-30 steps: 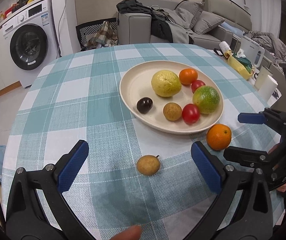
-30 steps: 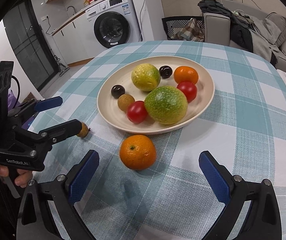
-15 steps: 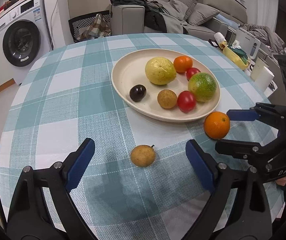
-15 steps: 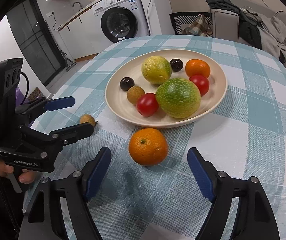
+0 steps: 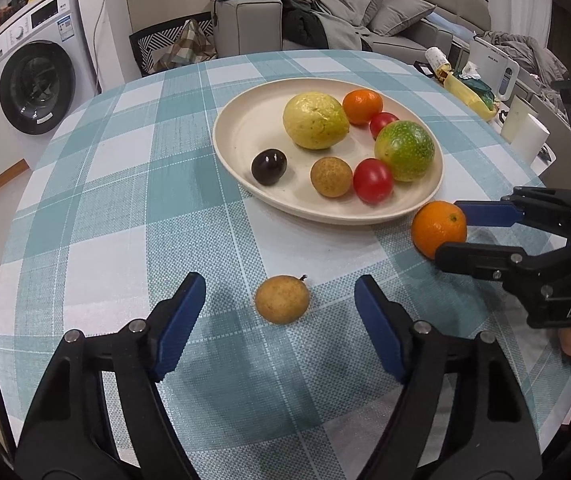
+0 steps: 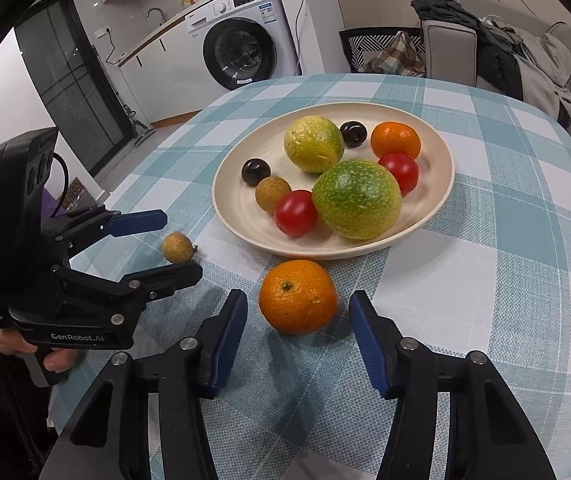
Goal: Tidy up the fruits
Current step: 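Grasp a small brown pear with the left tool while the right tool grasps an orange, then carry the brown pear and orange over the cream plate with both tools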
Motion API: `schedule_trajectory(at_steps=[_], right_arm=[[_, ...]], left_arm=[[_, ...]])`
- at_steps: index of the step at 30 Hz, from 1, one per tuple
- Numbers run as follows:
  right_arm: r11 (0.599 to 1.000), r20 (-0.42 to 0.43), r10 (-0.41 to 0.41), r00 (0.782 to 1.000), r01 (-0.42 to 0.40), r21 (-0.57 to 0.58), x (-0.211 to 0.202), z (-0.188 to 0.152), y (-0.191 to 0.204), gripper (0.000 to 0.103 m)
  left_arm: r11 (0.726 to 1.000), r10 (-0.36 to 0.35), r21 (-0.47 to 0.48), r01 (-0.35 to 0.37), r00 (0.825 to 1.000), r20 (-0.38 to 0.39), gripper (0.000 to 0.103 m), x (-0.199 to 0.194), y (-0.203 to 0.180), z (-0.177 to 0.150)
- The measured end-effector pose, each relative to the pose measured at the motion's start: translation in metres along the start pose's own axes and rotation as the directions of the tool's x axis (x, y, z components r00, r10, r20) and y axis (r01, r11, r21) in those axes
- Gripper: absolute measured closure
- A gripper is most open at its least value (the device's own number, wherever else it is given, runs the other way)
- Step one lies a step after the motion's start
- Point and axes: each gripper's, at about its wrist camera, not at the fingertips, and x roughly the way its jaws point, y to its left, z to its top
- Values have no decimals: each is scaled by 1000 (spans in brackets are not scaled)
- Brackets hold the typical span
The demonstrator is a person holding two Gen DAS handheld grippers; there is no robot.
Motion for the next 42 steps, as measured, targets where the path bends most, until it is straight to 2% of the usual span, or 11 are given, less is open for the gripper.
schedule_trajectory(at_steps=[9, 15, 17, 19, 27, 34, 42], right_arm=[[1000, 2, -2, 1000, 2, 5, 1, 0, 1, 47], [1000, 6, -17, 1000, 16, 22, 3, 0, -1, 47], [1000, 5, -14, 1000, 14, 24, 4, 0, -1, 47], [1000, 8, -17, 1000, 17, 22, 4, 0, 0, 47], [999, 12, -10, 1000, 10, 32, 4, 0, -1, 51], [1000, 7, -10, 1000, 10, 25, 7, -1, 2, 61], [1000, 16, -7, 1000, 6, 12, 5, -1, 4, 62]], left_arm=[[1000, 1, 9, 0, 1000, -31, 48, 5, 0, -2], [1000, -22, 19, 23, 999, -30, 67, 5, -2, -3], [999, -27, 22, 28, 999, -32, 76, 4, -2, -3], [999, -32, 19, 32, 999, -31, 79, 4, -1, -3], [999, -38, 8, 38, 999, -10, 79, 0, -1, -2], [999, -43, 10, 43, 999, 9, 79, -6, -2, -1], [999, -43, 3, 43, 999, 30, 79, -12, -2, 1]])
